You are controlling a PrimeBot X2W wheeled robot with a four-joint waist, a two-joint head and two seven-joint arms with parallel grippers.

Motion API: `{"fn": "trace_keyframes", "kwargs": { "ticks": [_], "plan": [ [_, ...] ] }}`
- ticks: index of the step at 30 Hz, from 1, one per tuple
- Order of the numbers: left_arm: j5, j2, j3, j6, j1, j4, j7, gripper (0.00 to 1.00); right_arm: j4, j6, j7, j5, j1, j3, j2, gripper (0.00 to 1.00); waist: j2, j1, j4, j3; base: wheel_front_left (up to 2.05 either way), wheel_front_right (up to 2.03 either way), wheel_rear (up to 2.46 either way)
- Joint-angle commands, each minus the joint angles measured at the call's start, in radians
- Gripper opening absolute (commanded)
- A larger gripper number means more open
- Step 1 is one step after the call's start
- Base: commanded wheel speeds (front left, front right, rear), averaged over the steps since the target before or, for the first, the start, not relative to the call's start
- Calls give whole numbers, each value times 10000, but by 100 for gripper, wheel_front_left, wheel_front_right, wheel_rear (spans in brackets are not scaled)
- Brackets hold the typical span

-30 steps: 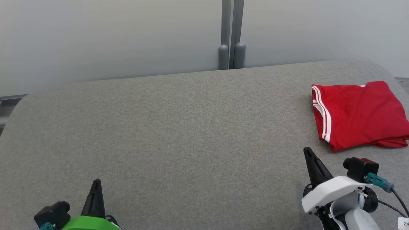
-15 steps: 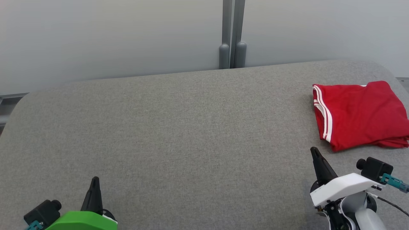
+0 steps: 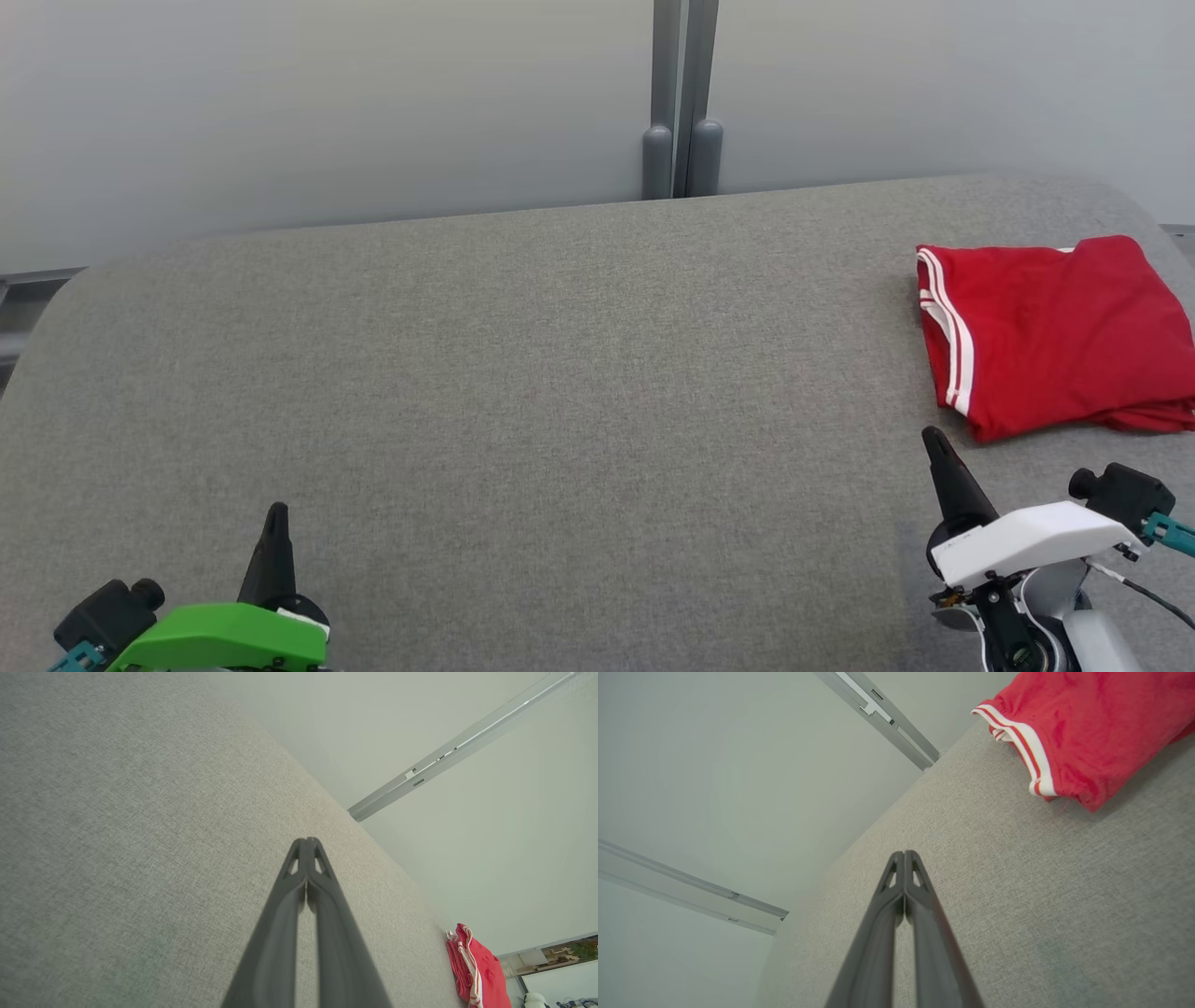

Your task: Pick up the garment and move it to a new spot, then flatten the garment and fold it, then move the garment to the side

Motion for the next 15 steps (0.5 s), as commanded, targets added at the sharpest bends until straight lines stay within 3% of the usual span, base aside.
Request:
{"fn": "trace_keyframes", "kwargs": {
  "ticks": [1,15],
  "plan": [
    [-251,-22,143,-114,-305,-74,45,0,-80,0,60,304,-269,-81,-50,0,0,0,3,3,0,0,0],
    [-1459,-333,579,-486,-455,-11,387,0,-20,0,388,1944,-305,-366,-57,0,0,0,34,39,0,0,0]
  ]
}}
